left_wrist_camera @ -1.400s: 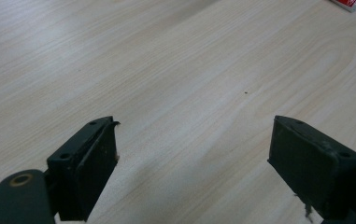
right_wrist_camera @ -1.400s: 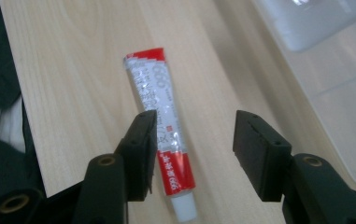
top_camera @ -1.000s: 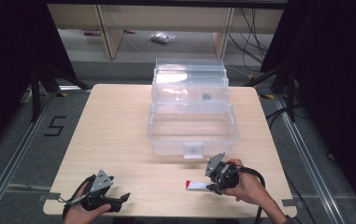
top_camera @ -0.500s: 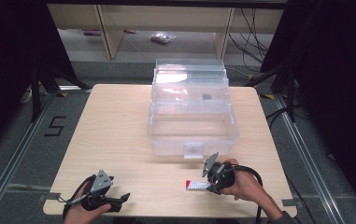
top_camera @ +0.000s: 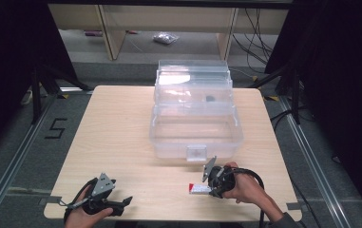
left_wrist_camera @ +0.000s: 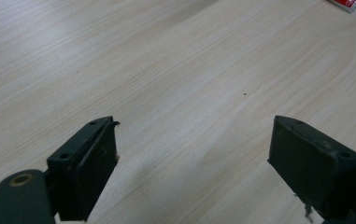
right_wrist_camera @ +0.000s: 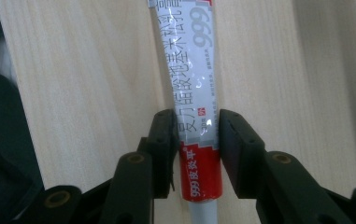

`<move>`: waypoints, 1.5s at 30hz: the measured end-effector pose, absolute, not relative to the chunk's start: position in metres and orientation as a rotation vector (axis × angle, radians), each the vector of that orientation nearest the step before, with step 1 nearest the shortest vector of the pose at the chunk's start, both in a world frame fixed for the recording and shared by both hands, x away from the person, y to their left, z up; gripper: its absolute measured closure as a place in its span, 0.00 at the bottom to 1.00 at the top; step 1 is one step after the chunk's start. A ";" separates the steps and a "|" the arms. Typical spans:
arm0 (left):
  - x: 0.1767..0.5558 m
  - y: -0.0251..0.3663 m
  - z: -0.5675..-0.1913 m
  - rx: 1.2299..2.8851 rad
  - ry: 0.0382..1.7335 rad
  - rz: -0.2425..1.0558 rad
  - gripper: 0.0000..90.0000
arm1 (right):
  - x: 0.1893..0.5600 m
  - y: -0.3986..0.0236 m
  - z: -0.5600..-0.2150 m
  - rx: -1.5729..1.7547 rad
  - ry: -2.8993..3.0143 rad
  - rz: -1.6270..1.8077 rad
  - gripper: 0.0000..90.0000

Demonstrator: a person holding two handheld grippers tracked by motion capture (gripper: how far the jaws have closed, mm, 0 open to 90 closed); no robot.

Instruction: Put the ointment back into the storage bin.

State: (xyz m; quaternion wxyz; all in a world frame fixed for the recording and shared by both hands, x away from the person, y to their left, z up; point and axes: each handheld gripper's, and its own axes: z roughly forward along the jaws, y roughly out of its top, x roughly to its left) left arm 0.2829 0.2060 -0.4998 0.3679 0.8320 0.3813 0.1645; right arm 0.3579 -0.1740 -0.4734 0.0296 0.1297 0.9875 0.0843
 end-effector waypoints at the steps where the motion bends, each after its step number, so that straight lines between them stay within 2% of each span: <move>1: 0.283 0.206 -0.500 2.137 0.979 0.423 0.17 | 0.358 -0.174 -0.473 0.400 3.045 0.260 0.75; 5: 0.283 0.206 -0.499 2.137 0.979 0.418 0.17 | 0.360 -0.174 -0.474 0.354 3.052 0.262 0.78; 13: 0.283 0.206 -0.499 2.140 0.977 0.418 0.17 | 0.358 -0.172 -0.472 0.324 3.052 0.222 0.79; 27: 0.283 0.206 -0.499 2.137 0.977 0.416 0.17 | 0.362 -0.178 -0.449 0.308 3.021 0.254 0.79; 30: 0.283 0.206 -0.499 2.136 0.981 0.415 0.17 | 0.360 -0.178 -0.439 0.378 3.011 0.246 0.79; 33: 0.283 0.207 -0.499 2.137 0.979 0.417 0.17 | 0.365 -0.178 -0.431 0.288 3.004 0.287 0.79; 34: 0.283 0.206 -0.499 2.138 0.977 0.417 0.17 | 0.363 -0.178 -0.425 0.373 2.991 0.266 0.79; 36: 0.283 0.206 -0.499 2.136 0.981 0.417 0.17 | 0.368 -0.179 -0.418 0.287 2.988 0.295 0.79; 45: 0.283 0.207 -0.499 2.137 0.978 0.416 0.17 | 0.373 -0.179 -0.390 0.321 2.969 0.286 0.79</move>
